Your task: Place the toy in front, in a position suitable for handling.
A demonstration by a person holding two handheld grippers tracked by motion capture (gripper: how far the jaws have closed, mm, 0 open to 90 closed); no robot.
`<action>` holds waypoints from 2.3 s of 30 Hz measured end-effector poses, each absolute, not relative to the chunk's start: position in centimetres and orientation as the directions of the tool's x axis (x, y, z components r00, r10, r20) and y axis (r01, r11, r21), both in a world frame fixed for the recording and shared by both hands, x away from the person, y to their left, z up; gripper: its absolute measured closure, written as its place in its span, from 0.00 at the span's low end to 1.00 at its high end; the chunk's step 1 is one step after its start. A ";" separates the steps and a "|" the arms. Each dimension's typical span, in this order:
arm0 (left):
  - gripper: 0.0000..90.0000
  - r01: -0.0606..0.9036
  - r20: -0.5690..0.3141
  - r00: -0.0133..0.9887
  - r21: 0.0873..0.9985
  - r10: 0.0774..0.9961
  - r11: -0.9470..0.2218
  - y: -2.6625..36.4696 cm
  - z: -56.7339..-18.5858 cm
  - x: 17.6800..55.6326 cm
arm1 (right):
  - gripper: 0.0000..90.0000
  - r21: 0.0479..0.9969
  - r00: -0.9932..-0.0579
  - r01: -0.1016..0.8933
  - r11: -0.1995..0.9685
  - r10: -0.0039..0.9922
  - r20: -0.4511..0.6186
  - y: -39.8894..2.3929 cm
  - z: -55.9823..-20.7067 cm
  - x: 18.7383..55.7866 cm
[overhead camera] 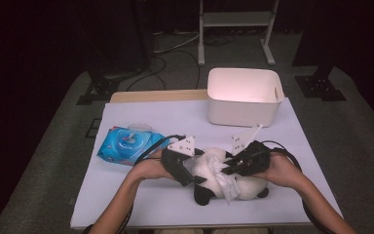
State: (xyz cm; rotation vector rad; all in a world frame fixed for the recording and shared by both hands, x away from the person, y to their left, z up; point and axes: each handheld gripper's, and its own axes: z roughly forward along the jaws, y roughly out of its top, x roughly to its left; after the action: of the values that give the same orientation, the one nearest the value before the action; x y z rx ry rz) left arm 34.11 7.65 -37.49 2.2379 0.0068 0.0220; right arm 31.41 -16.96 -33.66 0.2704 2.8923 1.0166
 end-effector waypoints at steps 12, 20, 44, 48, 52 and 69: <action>0.16 -0.006 0.010 1.000 0.790 0.003 -0.614 8.0 -37.2 34.2 | 0.87 0.630 -0.960 0.233 0.741 0.278 0.029 -21.6 -34.2 31.4; 0.18 0.000 0.000 1.000 0.790 -0.001 -0.613 7.8 -37.7 34.4 | 0.87 0.630 -0.956 0.237 0.740 0.292 0.016 -21.5 -34.1 31.4; 0.20 0.006 -0.009 1.000 0.803 -0.002 -0.596 7.0 -38.2 34.3 | 0.87 0.649 -0.992 0.095 0.755 0.129 -0.005 -13.3 -33.2 32.1; 0.20 0.003 -0.006 1.000 0.799 -0.003 -0.601 7.0 -38.2 34.2 | 0.87 0.651 -0.993 0.090 0.754 0.121 -0.002 -13.2 -33.2 32.0; 0.20 -0.003 0.002 1.000 0.793 -0.002 -0.609 6.9 -38.1 34.1 | 0.87 0.647 -0.992 0.086 0.758 0.122 -0.011 -13.9 -32.9 31.7; 0.20 0.002 -0.003 1.000 0.796 -0.001 -0.606 6.8 -38.1 34.1 | 0.87 0.643 -0.984 0.143 0.753 0.180 0.007 -17.5 -33.7 30.8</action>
State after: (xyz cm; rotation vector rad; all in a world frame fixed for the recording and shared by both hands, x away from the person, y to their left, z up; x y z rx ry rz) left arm 34.15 6.84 -38.07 2.2212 0.0005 -0.0034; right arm 30.76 -17.50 -33.71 0.2662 2.8893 1.0526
